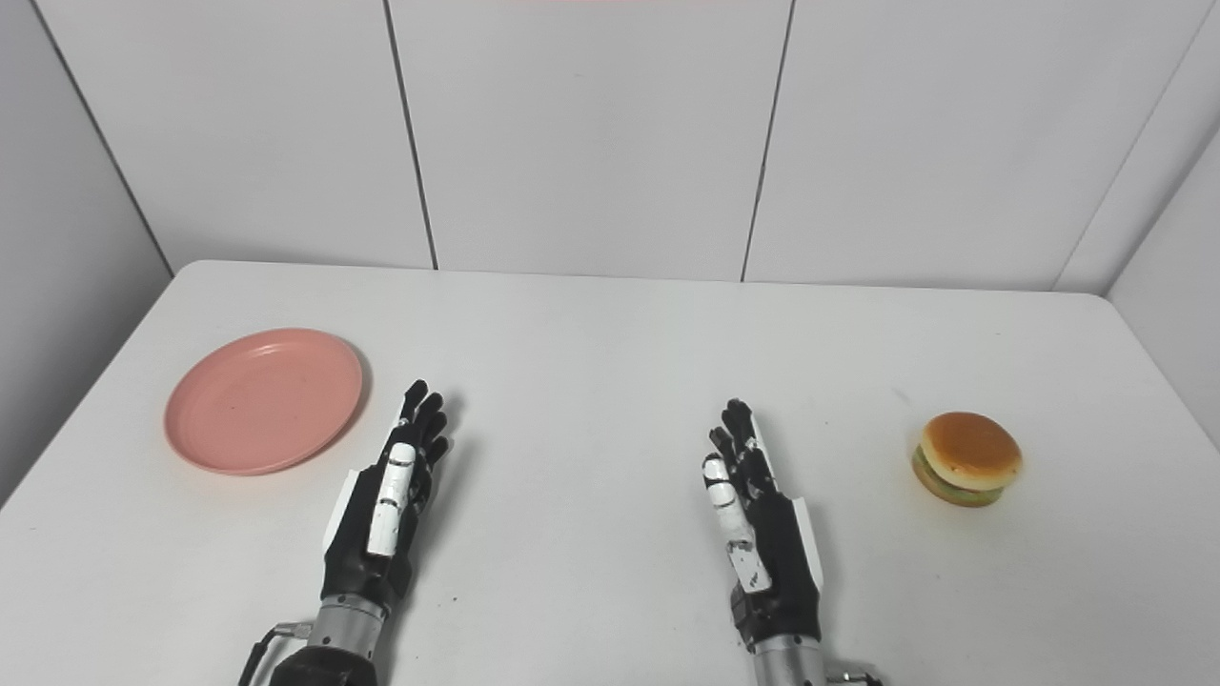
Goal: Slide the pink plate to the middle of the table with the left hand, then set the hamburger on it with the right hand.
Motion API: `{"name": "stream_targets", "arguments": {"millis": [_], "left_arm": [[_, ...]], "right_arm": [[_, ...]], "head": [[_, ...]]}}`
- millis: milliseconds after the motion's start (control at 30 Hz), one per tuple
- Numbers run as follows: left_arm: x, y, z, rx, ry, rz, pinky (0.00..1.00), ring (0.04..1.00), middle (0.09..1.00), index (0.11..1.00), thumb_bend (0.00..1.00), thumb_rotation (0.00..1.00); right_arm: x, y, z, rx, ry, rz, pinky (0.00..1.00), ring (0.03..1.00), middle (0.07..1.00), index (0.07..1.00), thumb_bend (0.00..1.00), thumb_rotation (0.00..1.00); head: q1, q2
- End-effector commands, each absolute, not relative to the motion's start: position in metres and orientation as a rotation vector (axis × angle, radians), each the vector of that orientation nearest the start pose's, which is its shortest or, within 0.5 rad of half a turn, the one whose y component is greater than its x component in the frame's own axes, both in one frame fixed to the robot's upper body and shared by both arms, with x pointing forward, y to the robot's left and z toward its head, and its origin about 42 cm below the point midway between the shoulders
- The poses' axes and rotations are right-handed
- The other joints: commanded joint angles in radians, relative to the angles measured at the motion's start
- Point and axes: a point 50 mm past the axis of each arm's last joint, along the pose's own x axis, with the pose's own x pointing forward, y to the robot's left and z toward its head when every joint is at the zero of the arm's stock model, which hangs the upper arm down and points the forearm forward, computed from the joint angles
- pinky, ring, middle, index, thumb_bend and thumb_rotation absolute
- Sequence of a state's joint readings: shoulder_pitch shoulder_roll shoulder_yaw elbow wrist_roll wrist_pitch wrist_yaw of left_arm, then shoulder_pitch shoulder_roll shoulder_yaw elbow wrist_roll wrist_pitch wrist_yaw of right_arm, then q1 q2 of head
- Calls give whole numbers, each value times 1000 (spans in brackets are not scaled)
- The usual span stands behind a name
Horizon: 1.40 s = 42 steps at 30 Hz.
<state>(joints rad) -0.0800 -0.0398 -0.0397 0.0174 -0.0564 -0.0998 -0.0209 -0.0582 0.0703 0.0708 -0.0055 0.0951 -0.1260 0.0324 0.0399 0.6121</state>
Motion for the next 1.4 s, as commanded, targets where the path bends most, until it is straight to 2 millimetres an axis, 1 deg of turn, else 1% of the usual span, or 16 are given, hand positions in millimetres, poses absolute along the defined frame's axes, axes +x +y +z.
{"name": "stream_targets", "arguments": {"millis": [0, 133, 300, 533, 633, 800, 833, 867, 900, 933, 967, 1067, 1100, 1167, 1333, 1367], "left_arm": [[294, 183, 93, -72, -75, -80, 1000, 1000, 1000, 1000, 503, 1000], [294, 183, 92, -63, -65, -82, 1000, 1000, 1000, 1000, 508, 1000], [287, 184, 91, -59, -81, -87, 1000, 1000, 1000, 1000, 484, 1000], [287, 184, 92, -70, -67, -86, 1000, 1000, 1000, 1000, 499, 1000], [287, 184, 92, -57, -75, -88, 1000, 1000, 1000, 1000, 495, 1000], [288, 184, 93, -46, -69, -84, 1000, 1000, 1000, 1000, 509, 1000], [288, 184, 92, -44, -68, -85, 1000, 1000, 1000, 1000, 510, 1000], [288, 183, 92, -43, -67, -86, 1000, 1000, 1000, 1000, 514, 1000], [287, 182, 92, -52, -65, -87, 1000, 1000, 1000, 1000, 515, 1000], [287, 181, 92, -67, -63, -88, 1000, 1000, 1000, 1000, 517, 1000], [287, 179, 91, -74, -63, -88, 1000, 1000, 1000, 1000, 517, 1000], [288, 175, 90, -75, -64, -86, 1000, 1000, 1000, 1000, 516, 1000], [292, 173, 92, -89, -78, -69, 1000, 1000, 1000, 1000, 516, 1000], [299, 173, 98, -106, -110, -44, 1000, 1000, 1000, 1000, 518, 1000], [316, 185, 115, -111, -185, 17, 1000, 1000, 1000, 1000, 532, 1000], [319, 187, 119, -115, -196, 29, 1000, 1000, 1000, 1000, 560, 1000]], "right_arm": [[291, -173, 93, 142, -75, 93, 958, 952, 974, 954, 537, 752], [292, -175, 91, 151, -73, 89, 966, 966, 982, 963, 616, 738], [290, -173, 93, 123, -96, 108, 989, 971, 990, 970, 543, 797], [292, -174, 91, 118, -96, 99, 964, 971, 985, 966, 576, 771], [292, -172, 93, 115, -101, 104, 984, 970, 993, 976, 573, 812], [293, -173, 92, 128, -93, 91, 970, 970, 986, 969, 567, 770], [293, -174, 91, 129, -94, 94, 972, 971, 984, 968, 572, 766], [292, -174, 91, 130, -96, 97, 977, 972, 984, 969, 580, 767], [292, -175, 91, 118, -102, 100, 976, 972, 985, 972, 579, 774], [291, -176, 90, 116, -107, 101, 972, 970, 990, 979, 566, 788], [291, -178, 90, 116, -109, 99, 972, 970, 991, 980, 563, 787], [290, -183, 87, 119, -100, 102, 986, 981, 999, 992, 566, 786], [290, -186, 85, 119, -100, 102, 990, 984, 1000, 994, 567, 788], [290, -192, 83, 117, -102, 108, 989, 977, 995, 984, 588, 786], [289, -198, 79, 129, -110, 125, 1000, 987, 1000, 986, 582, 785], [289, -199, 79, 127, -110, 127, 1000, 986, 998, 986, 565, 797]], "head": [[-3, -1], [0, -3], [-5, -5], [-8, -7], [-7, -8], [-6, -11], [17, -18], [17, -18], [53, -29], [67, -34], [113, -51], [130, -56], [164, -68], [185, -78], [212, -93], [212, -93]]}}
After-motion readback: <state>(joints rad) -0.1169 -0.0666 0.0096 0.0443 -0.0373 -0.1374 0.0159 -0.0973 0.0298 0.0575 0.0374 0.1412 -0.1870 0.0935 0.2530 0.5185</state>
